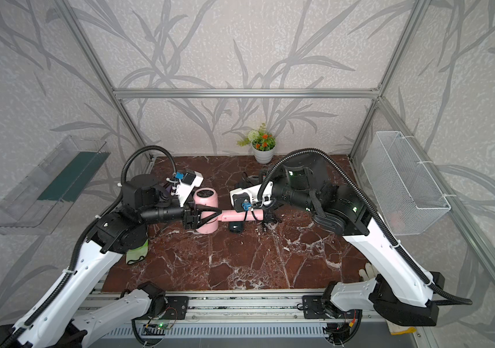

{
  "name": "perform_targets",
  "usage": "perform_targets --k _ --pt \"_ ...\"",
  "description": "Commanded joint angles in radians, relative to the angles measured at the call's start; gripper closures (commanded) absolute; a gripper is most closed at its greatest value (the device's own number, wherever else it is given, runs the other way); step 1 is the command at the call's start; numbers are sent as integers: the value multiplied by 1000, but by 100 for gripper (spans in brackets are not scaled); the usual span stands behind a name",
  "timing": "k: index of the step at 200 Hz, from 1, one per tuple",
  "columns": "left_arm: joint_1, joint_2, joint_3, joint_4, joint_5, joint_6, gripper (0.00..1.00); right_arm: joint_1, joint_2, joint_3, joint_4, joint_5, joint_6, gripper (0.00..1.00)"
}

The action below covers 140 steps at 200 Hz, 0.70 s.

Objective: Wrap the cord around the hair dryer
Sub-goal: Wrap the power cord around the hair dryer.

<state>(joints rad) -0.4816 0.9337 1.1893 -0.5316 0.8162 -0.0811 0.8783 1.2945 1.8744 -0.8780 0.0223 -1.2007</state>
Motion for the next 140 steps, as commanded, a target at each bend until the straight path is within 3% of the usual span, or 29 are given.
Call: perform_targets --k 1,40,70,102,140 --pt "5 -73 -14 188 276 -58 100 -68 -21 -57 17 -116 -74 100" --pt "1 -104 -102 616 339 -290 100 -225 -108 -267 167 -358 61 100" --pt "-23 -82 -130 859 321 -403 100 -304 -150 -413 278 -492 174 100" --pt "-36 -38 -215 1193 193 -551 100 -305 -165 -540 396 -569 313 100" --pt "-34 14 -298 1402 -31 -607 100 -316 -179 -684 557 -602 480 100"
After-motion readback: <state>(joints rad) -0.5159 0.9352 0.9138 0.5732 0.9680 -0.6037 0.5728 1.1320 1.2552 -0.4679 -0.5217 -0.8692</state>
